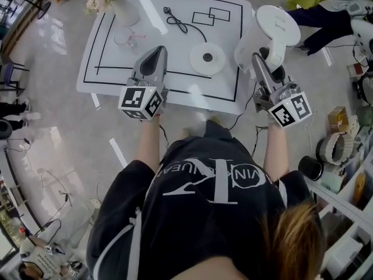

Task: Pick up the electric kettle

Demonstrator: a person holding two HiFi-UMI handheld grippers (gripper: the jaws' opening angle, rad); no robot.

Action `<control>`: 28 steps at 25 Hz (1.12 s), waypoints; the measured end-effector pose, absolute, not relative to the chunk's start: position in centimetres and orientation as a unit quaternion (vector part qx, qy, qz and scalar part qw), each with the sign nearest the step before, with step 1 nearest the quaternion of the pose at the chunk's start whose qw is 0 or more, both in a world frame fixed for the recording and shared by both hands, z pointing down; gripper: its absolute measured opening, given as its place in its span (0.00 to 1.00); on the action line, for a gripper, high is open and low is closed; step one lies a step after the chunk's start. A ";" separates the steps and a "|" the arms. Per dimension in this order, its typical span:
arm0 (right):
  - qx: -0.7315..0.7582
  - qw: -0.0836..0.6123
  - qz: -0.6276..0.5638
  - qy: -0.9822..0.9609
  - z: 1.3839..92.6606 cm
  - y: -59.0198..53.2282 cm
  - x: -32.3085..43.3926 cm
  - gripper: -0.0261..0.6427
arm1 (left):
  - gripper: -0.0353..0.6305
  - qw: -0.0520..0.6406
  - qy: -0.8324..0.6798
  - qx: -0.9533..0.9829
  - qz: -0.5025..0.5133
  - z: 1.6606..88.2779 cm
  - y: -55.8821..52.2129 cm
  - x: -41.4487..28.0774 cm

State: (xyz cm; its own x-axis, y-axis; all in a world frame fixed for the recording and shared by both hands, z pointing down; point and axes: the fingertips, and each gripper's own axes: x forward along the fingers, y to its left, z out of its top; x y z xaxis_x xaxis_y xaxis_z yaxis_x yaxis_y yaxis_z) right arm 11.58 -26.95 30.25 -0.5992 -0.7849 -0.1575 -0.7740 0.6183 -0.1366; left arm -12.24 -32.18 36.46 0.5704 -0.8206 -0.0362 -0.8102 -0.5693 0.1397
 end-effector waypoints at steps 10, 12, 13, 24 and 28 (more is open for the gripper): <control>-0.450 0.102 -0.023 0.887 30.2 -26.5 12.4 0.22 | 0.06 0.051 -0.454 0.888 -0.051 36.3 -32.4 -11.7; -0.452 0.102 -0.023 0.886 30.3 -26.5 12.5 0.22 | 0.06 0.051 -0.452 0.889 -0.051 36.3 -32.5 -11.7; -0.453 0.102 -0.023 0.885 30.4 -26.5 12.6 0.22 | 0.06 0.051 -0.452 0.889 -0.051 36.3 -32.6 -11.7; -0.462 0.101 -0.021 0.881 30.3 -26.6 13.0 0.22 | 0.06 0.050 -0.448 0.891 -0.052 36.2 -33.1 -11.5; -0.463 0.100 -0.021 0.880 30.4 -26.7 13.0 0.22 | 0.06 0.051 -0.446 0.892 -0.054 36.2 -33.2 -11.4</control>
